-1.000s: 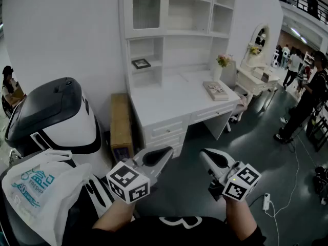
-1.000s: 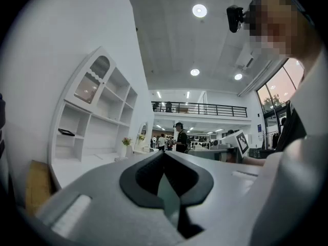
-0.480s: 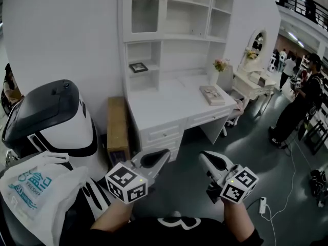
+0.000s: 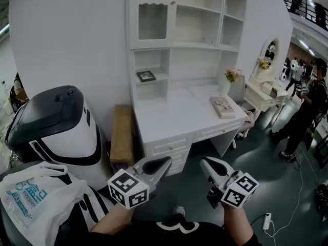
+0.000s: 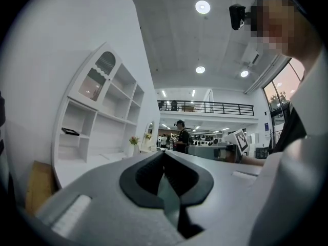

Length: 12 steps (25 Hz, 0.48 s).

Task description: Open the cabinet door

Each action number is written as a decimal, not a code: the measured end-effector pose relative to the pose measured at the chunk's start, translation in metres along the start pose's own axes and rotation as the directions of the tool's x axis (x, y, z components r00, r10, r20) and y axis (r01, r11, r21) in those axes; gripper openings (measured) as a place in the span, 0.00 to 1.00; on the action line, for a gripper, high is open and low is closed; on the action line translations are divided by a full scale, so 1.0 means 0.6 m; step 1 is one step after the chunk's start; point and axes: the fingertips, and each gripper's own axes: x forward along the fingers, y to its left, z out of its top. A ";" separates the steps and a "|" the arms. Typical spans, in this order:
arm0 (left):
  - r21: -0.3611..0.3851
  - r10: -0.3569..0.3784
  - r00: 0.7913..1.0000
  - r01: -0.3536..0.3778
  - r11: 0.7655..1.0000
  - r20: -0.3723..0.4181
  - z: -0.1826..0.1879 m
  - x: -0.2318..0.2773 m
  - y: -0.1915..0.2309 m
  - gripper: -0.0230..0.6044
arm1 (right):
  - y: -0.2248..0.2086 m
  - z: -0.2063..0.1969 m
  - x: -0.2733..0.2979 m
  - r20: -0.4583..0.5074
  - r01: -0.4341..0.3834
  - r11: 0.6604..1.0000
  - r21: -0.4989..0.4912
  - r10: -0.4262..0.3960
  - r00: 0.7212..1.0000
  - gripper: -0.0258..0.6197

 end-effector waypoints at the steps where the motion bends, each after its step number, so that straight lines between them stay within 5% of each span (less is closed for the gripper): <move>1: -0.005 0.011 1.000 -0.011 1.000 0.001 -0.003 0.014 0.019 0.04 | -0.025 -0.003 0.014 -0.003 -0.001 1.000 0.004 0.001 1.000 0.04; 12: -0.037 0.114 0.993 -0.114 0.993 -0.013 -0.028 0.240 0.226 0.04 | -0.300 -0.006 0.178 -0.066 -0.077 0.996 -0.044 0.074 0.995 0.04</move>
